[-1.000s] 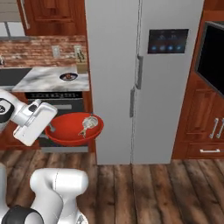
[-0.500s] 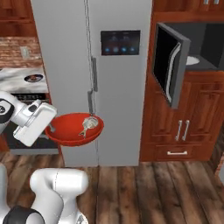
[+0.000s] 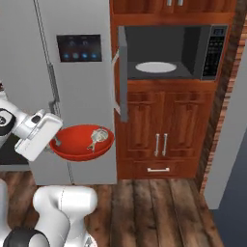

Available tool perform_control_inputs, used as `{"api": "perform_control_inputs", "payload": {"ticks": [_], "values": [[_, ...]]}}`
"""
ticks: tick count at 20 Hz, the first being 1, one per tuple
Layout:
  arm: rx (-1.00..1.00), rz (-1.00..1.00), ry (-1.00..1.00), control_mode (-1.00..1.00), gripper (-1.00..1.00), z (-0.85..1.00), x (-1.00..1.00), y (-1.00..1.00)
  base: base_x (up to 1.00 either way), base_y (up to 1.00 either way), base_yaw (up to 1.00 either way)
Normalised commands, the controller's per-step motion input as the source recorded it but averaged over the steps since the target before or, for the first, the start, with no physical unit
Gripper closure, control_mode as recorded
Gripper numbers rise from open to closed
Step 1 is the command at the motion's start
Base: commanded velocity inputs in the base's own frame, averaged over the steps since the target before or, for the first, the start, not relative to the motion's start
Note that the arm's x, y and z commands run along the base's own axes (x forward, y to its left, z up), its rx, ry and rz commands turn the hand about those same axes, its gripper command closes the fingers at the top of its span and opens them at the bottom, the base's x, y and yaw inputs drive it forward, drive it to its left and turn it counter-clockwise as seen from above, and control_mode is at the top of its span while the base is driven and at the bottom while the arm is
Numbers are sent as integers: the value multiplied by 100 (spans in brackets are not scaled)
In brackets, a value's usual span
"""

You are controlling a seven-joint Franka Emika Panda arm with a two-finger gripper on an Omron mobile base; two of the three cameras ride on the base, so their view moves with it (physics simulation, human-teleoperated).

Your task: Remove the apple from the bowl and place it on the small plate. Then place the bowl with only the fish in the microwave, close the door, and press the start button to microwave the fish.

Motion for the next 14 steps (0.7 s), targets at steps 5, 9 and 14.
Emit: {"api": "perform_control_inputs", "payload": {"ticks": [5, 9, 14], "values": [[0, 0, 0, 100, 100, 0, 0, 0, 39, -100, 2], [0, 0, 0, 100, 100, 0, 0, 0, 40, -97, 12], [0, 0, 0, 100, 100, 0, 0, 0, 70, -67, 25]]}}
